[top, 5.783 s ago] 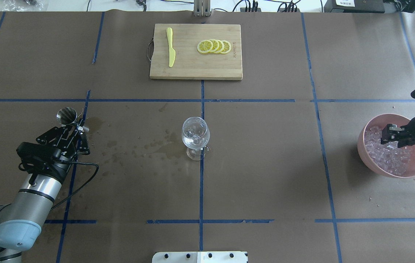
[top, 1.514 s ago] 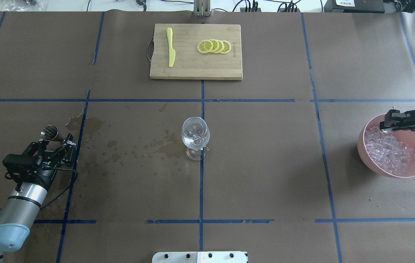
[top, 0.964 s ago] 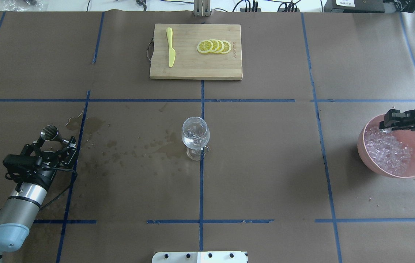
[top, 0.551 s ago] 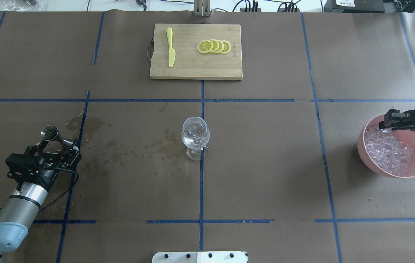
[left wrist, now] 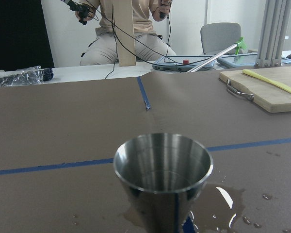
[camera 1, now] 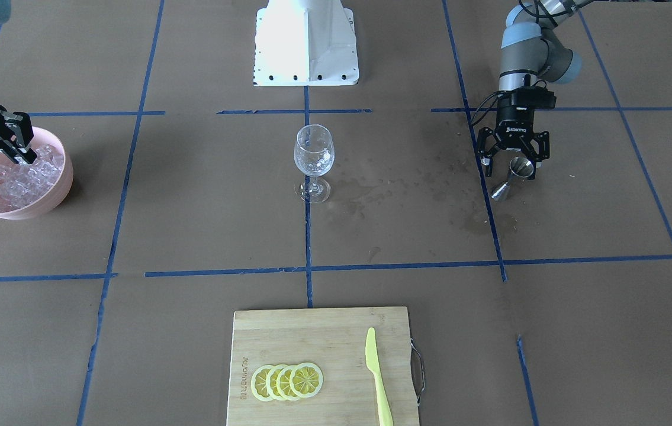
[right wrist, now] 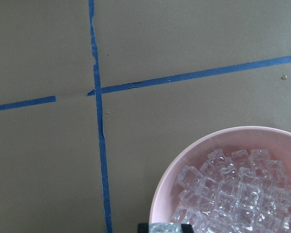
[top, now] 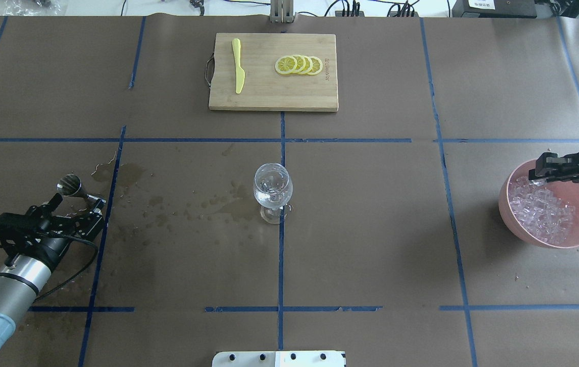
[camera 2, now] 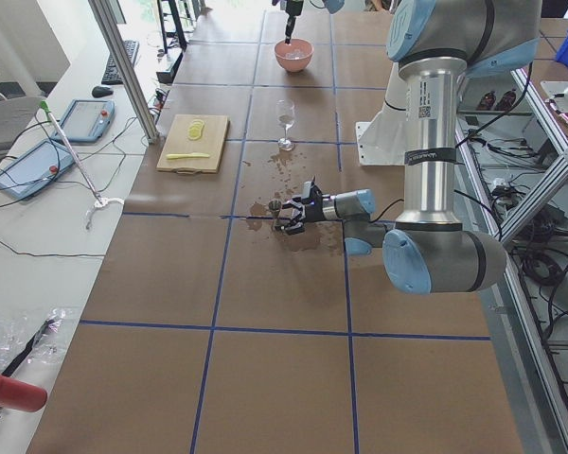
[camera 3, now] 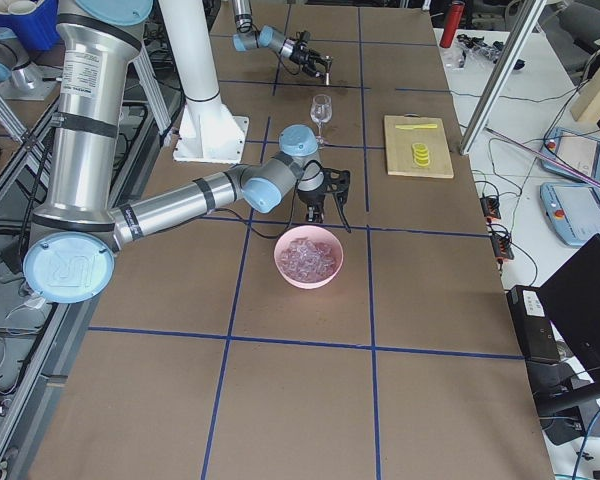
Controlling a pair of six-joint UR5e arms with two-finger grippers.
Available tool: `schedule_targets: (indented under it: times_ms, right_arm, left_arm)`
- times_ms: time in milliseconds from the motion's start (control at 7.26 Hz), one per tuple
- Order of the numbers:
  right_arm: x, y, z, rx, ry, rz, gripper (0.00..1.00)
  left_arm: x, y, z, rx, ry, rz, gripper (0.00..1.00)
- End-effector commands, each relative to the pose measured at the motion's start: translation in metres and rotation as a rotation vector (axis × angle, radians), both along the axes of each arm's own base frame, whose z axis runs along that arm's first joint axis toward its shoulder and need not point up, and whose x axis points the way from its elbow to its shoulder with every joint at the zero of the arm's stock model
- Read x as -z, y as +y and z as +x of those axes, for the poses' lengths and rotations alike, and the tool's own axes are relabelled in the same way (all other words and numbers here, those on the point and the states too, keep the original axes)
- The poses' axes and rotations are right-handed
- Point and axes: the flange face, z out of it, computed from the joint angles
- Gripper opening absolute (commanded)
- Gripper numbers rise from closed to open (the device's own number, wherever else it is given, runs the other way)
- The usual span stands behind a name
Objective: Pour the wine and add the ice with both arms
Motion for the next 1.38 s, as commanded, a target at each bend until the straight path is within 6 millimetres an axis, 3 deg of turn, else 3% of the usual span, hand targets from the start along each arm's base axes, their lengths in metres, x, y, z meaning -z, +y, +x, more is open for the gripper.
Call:
schedule_targets:
  times_ms: [0,138,275,688,826,1101,1239]
  right_arm:
    - [0.000,0.001,0.000,0.001,0.000,0.001,0.00]
    - [0.001,0.000,0.000,0.000,-0.001,0.001,0.00]
    - [0.000,0.001,0.000,0.000,0.000,0.000,0.00]
    - [0.007,0.001,-0.001,0.005,-0.010,0.008,0.00]
    - [0.023,-0.005,-0.009,0.033,-0.052,0.017,0.00]
    - [0.048,-0.018,-0.021,0.034,-0.109,0.012,0.00]
    - [0.068,-0.029,-0.030,0.021,-0.124,0.001,0.00]
  left_arm:
    - [0.001,0.011,-0.026,-0.090,-0.006,-0.038,0.98]
    - [0.004,0.020,-0.043,-0.173,0.000,-0.074,0.98]
    - [0.023,0.031,-0.060,-0.255,0.031,-0.100,0.98]
    - [0.058,0.045,-0.056,-0.432,0.036,-0.180,0.98]
    - [0.075,0.047,-0.055,-0.464,0.012,-0.207,0.98]
    - [0.109,0.036,-0.068,-0.558,-0.023,-0.331,0.98]
    - [0.125,0.018,-0.089,-0.587,-0.076,-0.319,0.98]
